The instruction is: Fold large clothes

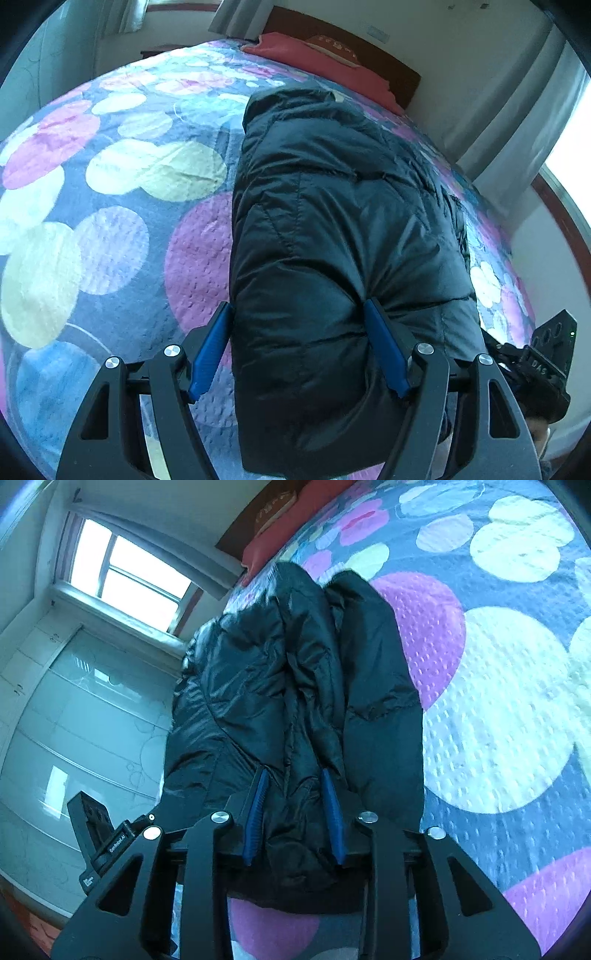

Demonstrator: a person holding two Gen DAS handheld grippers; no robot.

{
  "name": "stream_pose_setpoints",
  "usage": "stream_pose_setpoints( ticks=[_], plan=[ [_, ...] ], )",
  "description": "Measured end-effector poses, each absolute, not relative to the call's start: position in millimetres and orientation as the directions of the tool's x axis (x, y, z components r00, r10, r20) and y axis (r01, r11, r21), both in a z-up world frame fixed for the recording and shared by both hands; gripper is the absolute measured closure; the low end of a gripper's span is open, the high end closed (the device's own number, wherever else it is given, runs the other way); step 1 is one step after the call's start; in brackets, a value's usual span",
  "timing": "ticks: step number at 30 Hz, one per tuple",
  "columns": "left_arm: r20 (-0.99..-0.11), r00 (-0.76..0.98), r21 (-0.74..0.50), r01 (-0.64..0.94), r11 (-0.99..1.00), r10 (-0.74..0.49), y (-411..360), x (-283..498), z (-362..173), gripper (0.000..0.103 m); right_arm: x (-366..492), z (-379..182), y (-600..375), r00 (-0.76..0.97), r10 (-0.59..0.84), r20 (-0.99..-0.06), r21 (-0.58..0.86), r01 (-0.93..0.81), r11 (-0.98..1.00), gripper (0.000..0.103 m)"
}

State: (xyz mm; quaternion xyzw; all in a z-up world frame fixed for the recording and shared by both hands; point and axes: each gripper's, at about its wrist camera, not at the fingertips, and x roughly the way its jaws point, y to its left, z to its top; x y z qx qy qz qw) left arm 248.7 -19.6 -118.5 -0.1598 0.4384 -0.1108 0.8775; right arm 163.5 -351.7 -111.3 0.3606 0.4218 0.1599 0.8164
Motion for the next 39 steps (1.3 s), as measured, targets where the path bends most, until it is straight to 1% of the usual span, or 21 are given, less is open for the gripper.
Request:
stream_pose_setpoints(
  ticks=[4,7,10,15,18,20,24,28,29,30,34,39],
  plan=[
    [-0.728,0.627,-0.319,0.048,0.947,-0.277,-22,238,-106,0.028,157,-100,-358,0.618,0.535,-0.576,0.708,0.050,0.705,0.062],
    [-0.726,0.640,-0.296,0.040,0.954,-0.252,-22,231,-102,0.028,149,-98,-364,0.628,0.517,-0.582,0.703,0.068,0.708,0.058],
    [-0.724,0.651,-0.275,0.031,0.961,-0.228,-22,225,-99,0.027,145,-98,-366,0.629,0.508,-0.588,0.698,0.077,0.712,0.057],
    [-0.724,0.665,-0.241,0.006,0.971,-0.183,-19,212,-95,0.026,132,-90,-364,0.636,0.449,-0.628,0.643,0.099,0.759,0.051],
    [-0.716,0.683,-0.209,-0.015,0.978,-0.143,-17,197,-88,0.026,121,-80,-359,0.639,0.375,-0.671,0.568,0.118,0.815,0.048],
    [-0.710,0.694,-0.183,-0.021,0.983,-0.118,-18,188,-83,0.026,114,-72,-352,0.640,0.321,-0.699,0.503,0.119,0.856,0.042],
    [-0.684,0.727,-0.137,-0.049,0.989,-0.059,-18,163,-72,0.022,95,-57,-331,0.650,0.209,-0.730,0.360,0.106,0.927,0.036],
    [-0.664,0.747,-0.129,-0.093,0.987,-0.017,-15,146,-64,0.021,83,-44,-308,0.671,0.147,-0.727,0.268,0.081,0.960,0.033],
    [-0.661,0.750,-0.134,-0.097,0.986,-0.015,-14,142,-62,0.021,81,-39,-303,0.677,0.137,-0.723,0.251,0.073,0.965,0.029],
    [-0.659,0.752,-0.136,-0.101,0.986,-0.014,-15,139,-59,0.021,79,-35,-298,0.684,0.127,-0.718,0.235,0.066,0.970,0.028],
    [-0.643,0.766,-0.131,-0.113,0.985,0.003,-17,126,-46,0.019,68,-14,-278,0.721,0.075,-0.689,0.158,0.048,0.986,0.026],
    [-0.608,0.793,-0.108,-0.121,0.987,0.031,-21,114,-32,0.018,59,3,-267,0.749,0.063,-0.660,0.129,0.030,0.991,0.024]
  ],
)
